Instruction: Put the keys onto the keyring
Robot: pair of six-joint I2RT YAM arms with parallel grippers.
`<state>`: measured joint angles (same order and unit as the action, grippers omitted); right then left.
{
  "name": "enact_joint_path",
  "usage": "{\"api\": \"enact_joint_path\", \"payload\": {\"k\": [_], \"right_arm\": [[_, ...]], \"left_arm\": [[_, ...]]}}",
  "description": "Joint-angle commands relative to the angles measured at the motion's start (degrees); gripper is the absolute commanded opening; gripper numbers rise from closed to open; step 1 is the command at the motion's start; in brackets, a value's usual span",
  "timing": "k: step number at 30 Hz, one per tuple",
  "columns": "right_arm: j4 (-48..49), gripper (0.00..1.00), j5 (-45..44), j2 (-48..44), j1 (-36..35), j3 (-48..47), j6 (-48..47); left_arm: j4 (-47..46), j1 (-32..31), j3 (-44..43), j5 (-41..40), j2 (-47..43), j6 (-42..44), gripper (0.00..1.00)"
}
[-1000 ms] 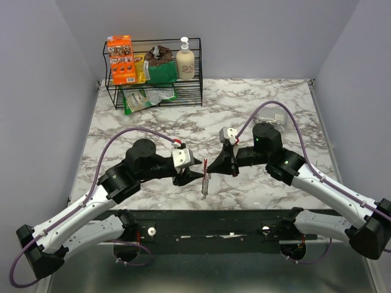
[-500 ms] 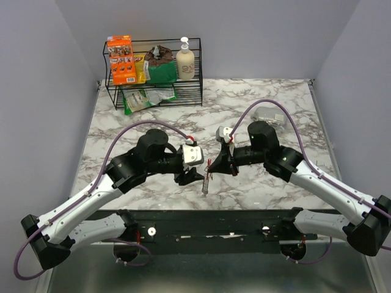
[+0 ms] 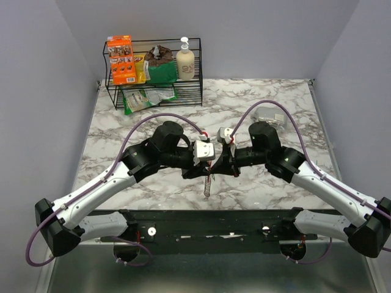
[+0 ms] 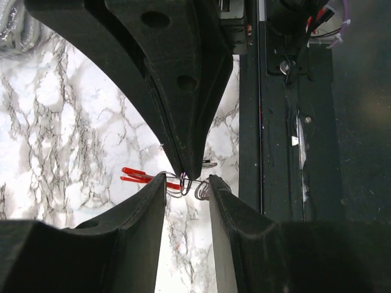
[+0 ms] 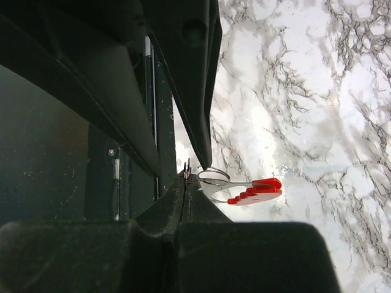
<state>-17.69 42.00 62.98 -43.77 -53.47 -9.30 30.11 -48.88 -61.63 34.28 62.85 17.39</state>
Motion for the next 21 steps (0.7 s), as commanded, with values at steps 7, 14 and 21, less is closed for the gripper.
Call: {"api": "enact_joint_path", "payload": {"k": [7, 14, 21], "right_arm": [[0.47, 0.01, -0.78, -1.9, 0.17, -0.4, -0.72], [0.73, 0.01, -0.87, -1.99, 0.17, -0.32, -0.72], [0.64, 0.0, -0.43, -1.98, 0.17, -0.4, -0.72]], "left_arm": [[2.23, -0.34, -2.53, 0.7, 2.63, 1.86, 0.32], [3.99, -0.34, -3.76, 0.52, 4.12, 3.18, 0.14], [4.52, -0.33, -4.21, -0.45, 3.25, 4.15, 0.12]]}}
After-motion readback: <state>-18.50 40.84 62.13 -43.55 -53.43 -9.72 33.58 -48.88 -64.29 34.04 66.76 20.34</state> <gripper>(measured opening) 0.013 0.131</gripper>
